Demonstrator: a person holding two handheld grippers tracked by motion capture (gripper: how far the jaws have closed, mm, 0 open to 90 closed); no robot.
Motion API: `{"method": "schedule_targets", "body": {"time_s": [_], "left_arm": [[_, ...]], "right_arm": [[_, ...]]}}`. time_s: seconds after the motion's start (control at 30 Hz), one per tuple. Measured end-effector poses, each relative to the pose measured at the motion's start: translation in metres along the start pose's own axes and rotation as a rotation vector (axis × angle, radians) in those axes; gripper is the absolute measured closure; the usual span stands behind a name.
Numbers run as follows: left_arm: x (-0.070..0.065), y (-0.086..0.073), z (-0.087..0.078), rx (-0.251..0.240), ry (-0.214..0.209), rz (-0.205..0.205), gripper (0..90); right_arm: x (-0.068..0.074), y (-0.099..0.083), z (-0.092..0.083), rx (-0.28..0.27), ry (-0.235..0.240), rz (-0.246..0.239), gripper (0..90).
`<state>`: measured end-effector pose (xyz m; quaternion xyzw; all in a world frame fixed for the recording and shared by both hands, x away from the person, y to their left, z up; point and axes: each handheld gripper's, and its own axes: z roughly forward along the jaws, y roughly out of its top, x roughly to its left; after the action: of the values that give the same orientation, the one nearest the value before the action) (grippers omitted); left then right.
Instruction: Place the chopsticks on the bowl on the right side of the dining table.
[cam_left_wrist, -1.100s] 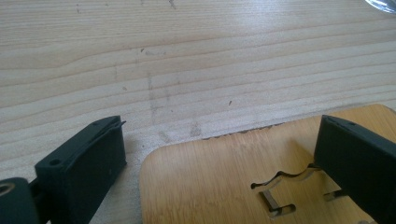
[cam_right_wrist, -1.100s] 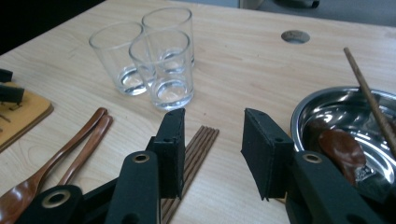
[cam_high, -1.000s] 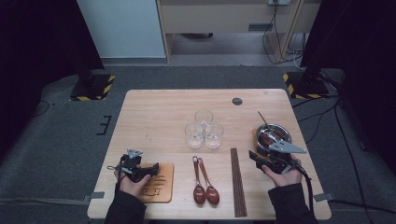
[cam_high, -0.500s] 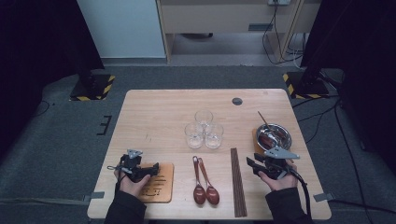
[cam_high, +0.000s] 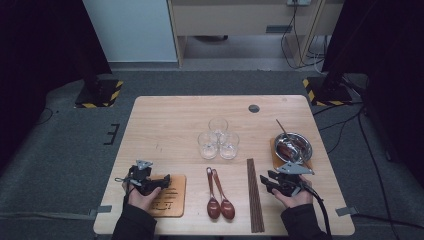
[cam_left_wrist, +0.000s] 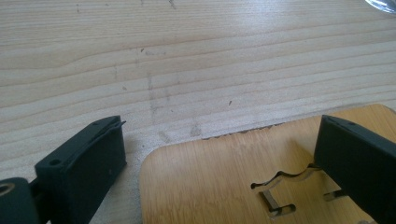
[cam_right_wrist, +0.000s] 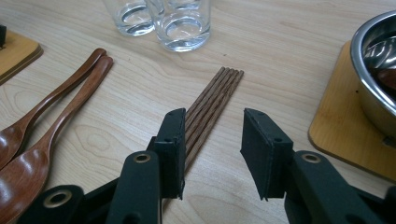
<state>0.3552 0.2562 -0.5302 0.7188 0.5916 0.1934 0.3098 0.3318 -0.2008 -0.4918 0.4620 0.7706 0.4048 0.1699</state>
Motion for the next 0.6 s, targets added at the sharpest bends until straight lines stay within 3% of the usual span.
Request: {"method": "schedule_targets", "body": {"time_s": [0.6], "left_arm": [[0.0,0.0,0.0,0.0,0.0,0.0,1.2]], "right_arm": [[0.006,-0.011,0.017,0.071,0.024,-0.018,64.0]]}}
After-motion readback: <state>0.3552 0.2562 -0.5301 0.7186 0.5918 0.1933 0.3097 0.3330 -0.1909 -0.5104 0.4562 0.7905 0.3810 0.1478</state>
